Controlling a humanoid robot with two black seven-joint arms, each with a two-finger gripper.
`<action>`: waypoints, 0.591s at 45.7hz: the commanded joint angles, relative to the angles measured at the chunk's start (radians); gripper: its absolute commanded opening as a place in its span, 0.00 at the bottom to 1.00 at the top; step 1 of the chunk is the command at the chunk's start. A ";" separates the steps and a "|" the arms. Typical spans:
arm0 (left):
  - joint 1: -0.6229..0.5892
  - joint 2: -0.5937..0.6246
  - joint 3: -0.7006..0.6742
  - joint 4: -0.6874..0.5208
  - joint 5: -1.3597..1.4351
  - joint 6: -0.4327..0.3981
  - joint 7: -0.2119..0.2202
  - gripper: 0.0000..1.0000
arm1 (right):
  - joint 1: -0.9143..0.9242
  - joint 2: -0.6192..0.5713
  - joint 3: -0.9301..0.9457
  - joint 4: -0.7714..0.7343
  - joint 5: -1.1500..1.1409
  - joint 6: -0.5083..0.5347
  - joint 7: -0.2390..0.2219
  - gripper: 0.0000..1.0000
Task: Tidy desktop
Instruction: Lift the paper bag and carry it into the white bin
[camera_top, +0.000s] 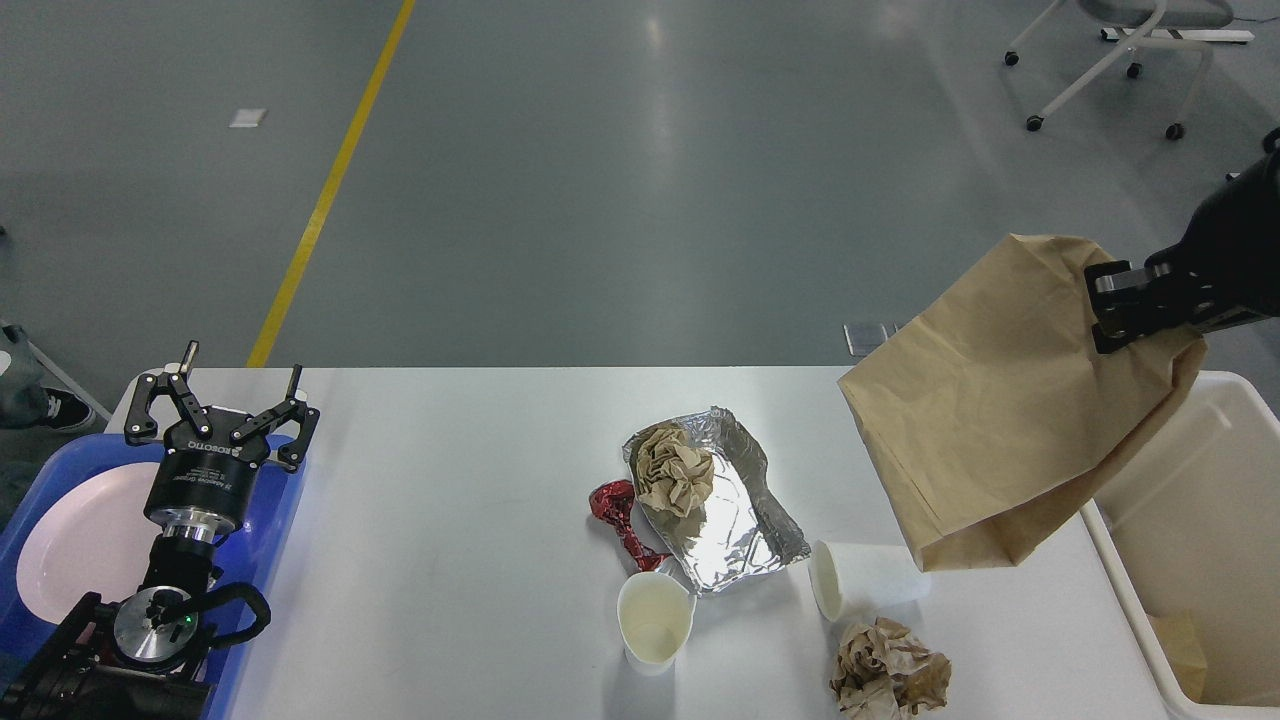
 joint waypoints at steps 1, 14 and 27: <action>0.000 0.000 0.000 0.000 0.000 0.000 -0.001 0.96 | 0.002 -0.004 -0.011 -0.007 0.005 -0.015 0.001 0.00; 0.000 0.000 0.000 0.000 0.000 0.000 -0.001 0.96 | -0.116 -0.079 -0.239 -0.102 0.005 -0.221 0.001 0.00; 0.000 0.001 0.000 0.000 0.000 0.000 -0.001 0.96 | -0.487 -0.210 -0.229 -0.418 0.011 -0.371 0.001 0.00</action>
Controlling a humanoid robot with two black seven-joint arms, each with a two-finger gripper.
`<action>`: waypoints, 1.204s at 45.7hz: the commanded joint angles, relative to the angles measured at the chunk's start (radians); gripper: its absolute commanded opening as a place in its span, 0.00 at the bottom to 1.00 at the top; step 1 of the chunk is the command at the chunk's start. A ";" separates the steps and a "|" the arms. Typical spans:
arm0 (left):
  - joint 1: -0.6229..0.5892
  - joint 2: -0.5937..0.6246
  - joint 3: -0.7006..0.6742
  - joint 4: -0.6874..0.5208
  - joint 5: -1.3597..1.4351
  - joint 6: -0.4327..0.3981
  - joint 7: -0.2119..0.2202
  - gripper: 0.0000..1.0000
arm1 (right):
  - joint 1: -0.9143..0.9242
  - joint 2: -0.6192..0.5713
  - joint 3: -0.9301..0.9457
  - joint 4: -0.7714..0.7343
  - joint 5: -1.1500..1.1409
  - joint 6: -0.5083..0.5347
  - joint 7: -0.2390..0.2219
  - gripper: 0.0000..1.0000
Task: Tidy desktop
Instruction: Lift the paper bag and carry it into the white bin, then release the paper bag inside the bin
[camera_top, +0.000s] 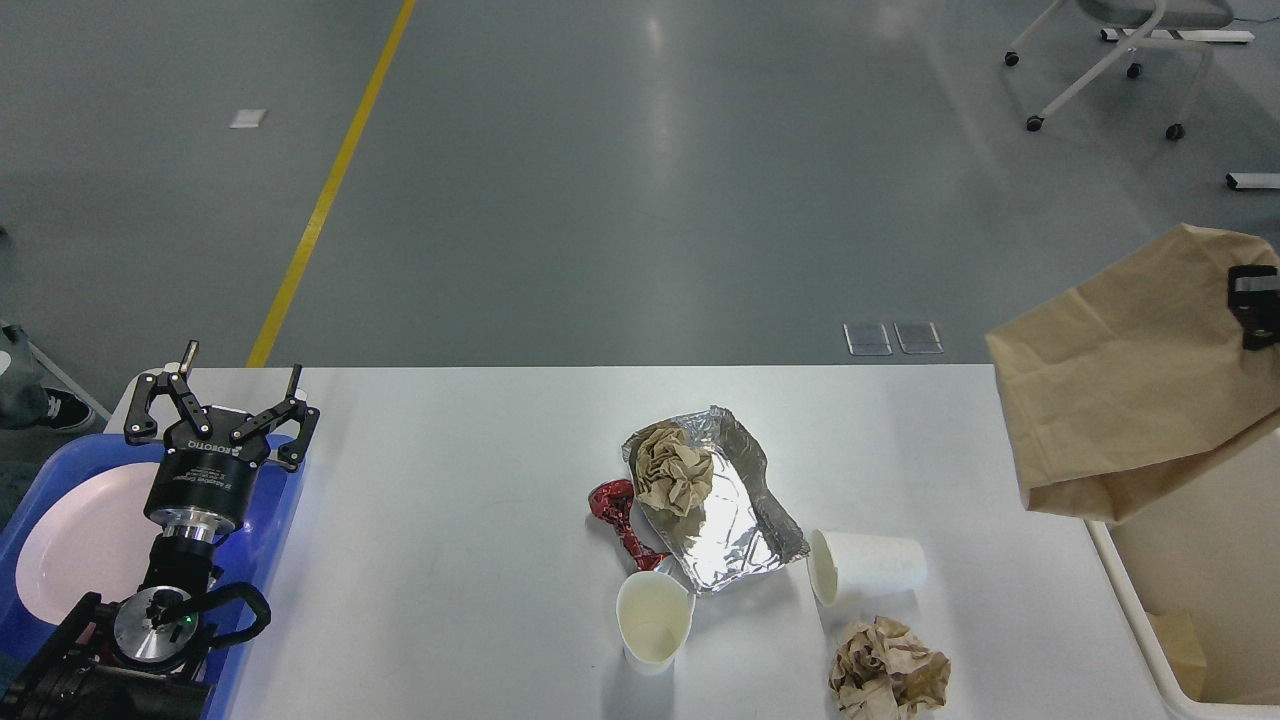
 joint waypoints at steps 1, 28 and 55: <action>0.000 0.001 0.000 0.000 0.000 0.000 0.000 0.96 | -0.202 -0.036 0.022 -0.156 0.010 -0.102 0.000 0.00; 0.002 -0.001 0.000 0.000 0.000 0.000 0.000 0.96 | -1.335 0.068 0.712 -0.904 0.082 -0.473 0.000 0.00; 0.000 -0.001 0.000 0.000 0.000 0.000 0.000 0.96 | -1.755 0.401 1.008 -1.267 0.083 -0.593 -0.002 0.00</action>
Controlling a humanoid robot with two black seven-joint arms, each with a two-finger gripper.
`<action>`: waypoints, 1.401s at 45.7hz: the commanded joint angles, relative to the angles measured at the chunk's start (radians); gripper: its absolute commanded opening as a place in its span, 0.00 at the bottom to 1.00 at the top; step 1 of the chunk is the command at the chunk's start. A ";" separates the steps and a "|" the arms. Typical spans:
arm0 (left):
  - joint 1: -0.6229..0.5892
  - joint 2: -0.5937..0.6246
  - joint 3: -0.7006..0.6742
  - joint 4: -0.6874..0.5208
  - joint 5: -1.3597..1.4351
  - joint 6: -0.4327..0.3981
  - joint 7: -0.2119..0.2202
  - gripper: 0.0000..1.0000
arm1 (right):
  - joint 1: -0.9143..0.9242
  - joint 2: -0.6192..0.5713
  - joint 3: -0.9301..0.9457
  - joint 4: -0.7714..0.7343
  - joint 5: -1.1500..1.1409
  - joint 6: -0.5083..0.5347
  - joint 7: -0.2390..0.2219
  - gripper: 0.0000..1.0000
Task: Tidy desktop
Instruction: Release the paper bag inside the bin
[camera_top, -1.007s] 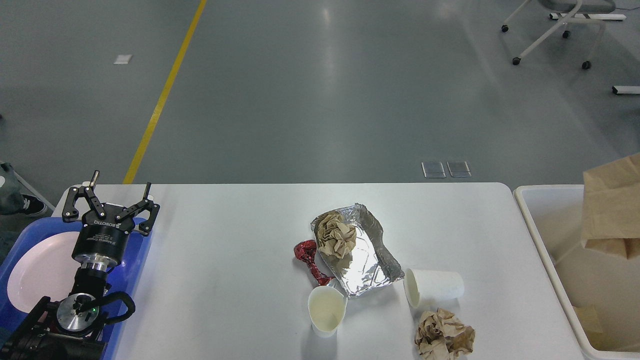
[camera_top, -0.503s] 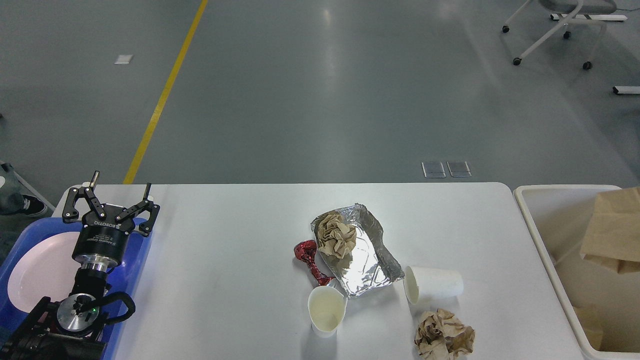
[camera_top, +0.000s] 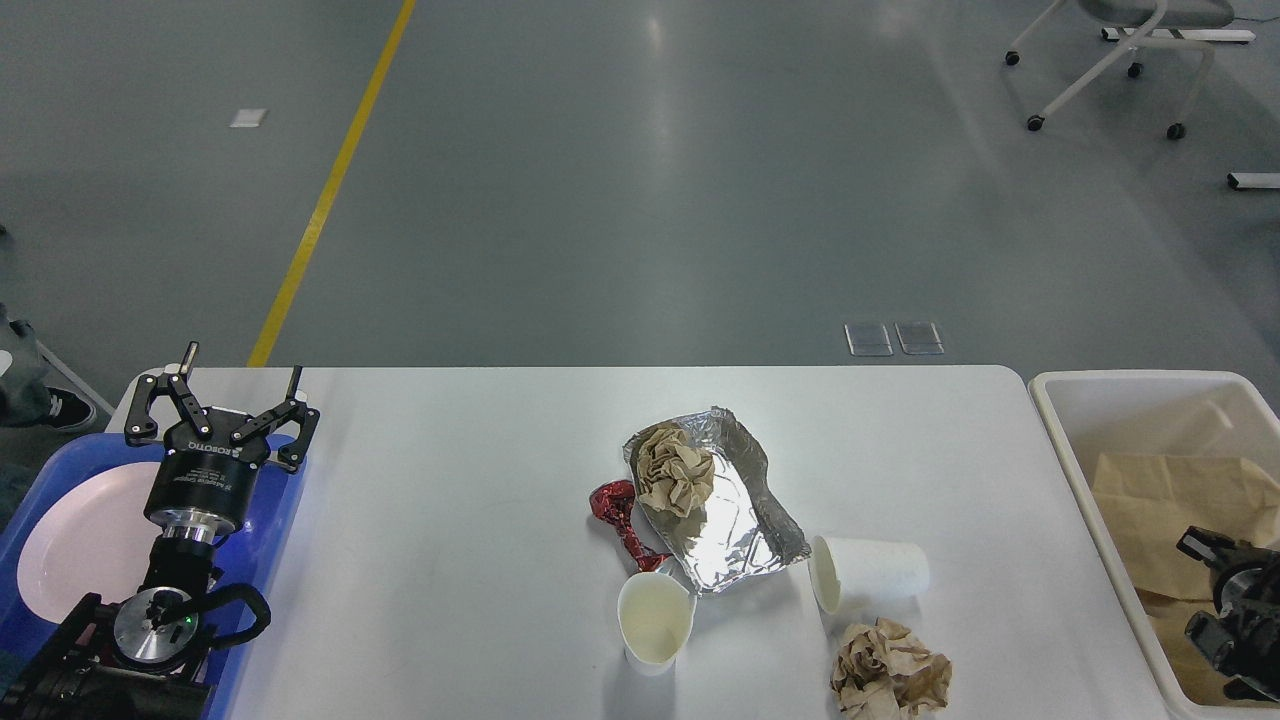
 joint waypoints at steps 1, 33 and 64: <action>0.000 0.000 0.000 0.000 0.000 0.000 0.000 0.96 | -0.035 0.023 0.038 -0.007 0.000 -0.018 -0.002 0.00; -0.001 0.000 0.000 0.000 0.000 0.000 0.000 0.96 | -0.072 0.055 0.058 -0.005 0.000 -0.023 0.000 0.00; 0.000 0.000 0.000 0.000 0.000 0.000 0.000 0.96 | -0.072 0.044 0.046 0.004 -0.001 -0.095 0.002 1.00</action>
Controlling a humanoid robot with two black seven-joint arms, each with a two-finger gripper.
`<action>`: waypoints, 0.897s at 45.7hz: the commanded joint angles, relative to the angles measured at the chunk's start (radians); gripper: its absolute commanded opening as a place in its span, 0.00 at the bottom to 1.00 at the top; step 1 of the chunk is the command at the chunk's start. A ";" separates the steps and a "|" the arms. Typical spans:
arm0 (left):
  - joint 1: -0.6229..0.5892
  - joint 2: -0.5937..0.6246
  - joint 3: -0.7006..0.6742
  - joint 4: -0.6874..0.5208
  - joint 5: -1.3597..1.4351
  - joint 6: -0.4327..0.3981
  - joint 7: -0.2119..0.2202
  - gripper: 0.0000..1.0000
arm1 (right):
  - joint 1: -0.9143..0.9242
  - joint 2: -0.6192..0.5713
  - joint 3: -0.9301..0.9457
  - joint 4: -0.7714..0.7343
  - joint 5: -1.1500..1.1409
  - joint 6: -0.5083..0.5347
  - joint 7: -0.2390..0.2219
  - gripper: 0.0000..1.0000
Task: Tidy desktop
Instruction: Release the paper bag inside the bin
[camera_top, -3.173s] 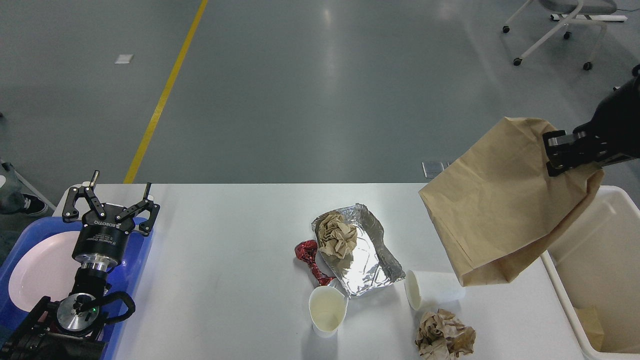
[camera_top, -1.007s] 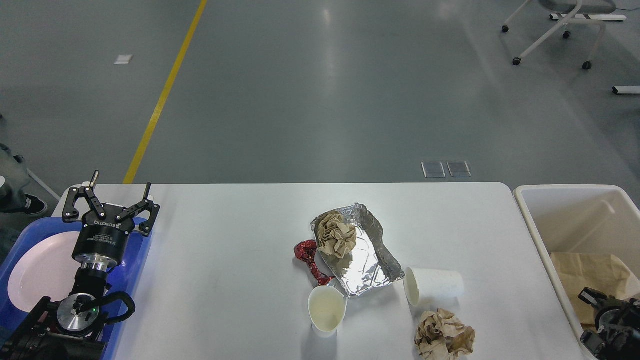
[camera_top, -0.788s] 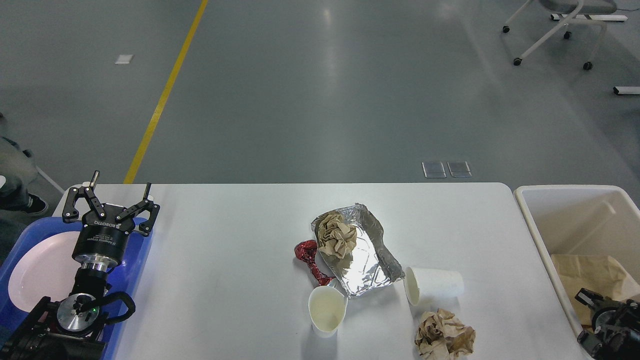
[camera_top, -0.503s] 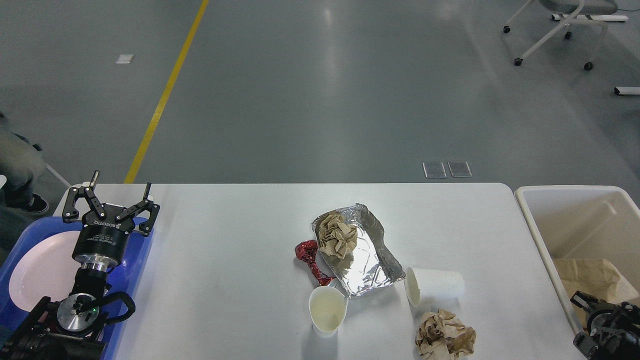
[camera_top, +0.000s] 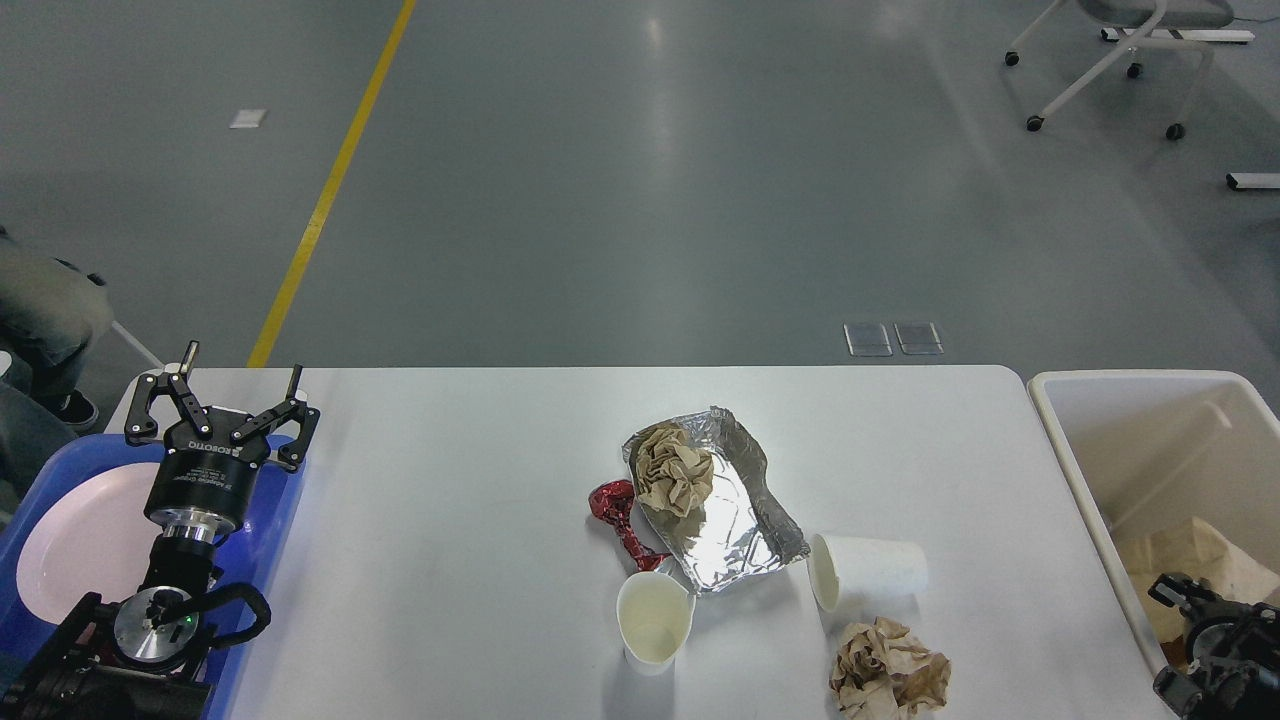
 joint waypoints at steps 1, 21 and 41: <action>0.001 0.000 0.000 0.000 0.000 0.000 0.000 0.96 | 0.003 0.000 -0.001 0.004 0.000 -0.001 0.000 1.00; 0.000 0.000 0.000 0.000 0.000 0.000 0.000 0.96 | 0.048 -0.009 -0.004 0.019 -0.019 0.017 -0.002 1.00; 0.000 0.000 0.000 0.000 0.000 0.000 0.000 0.96 | 0.539 -0.325 -0.162 0.560 -0.210 0.368 -0.003 1.00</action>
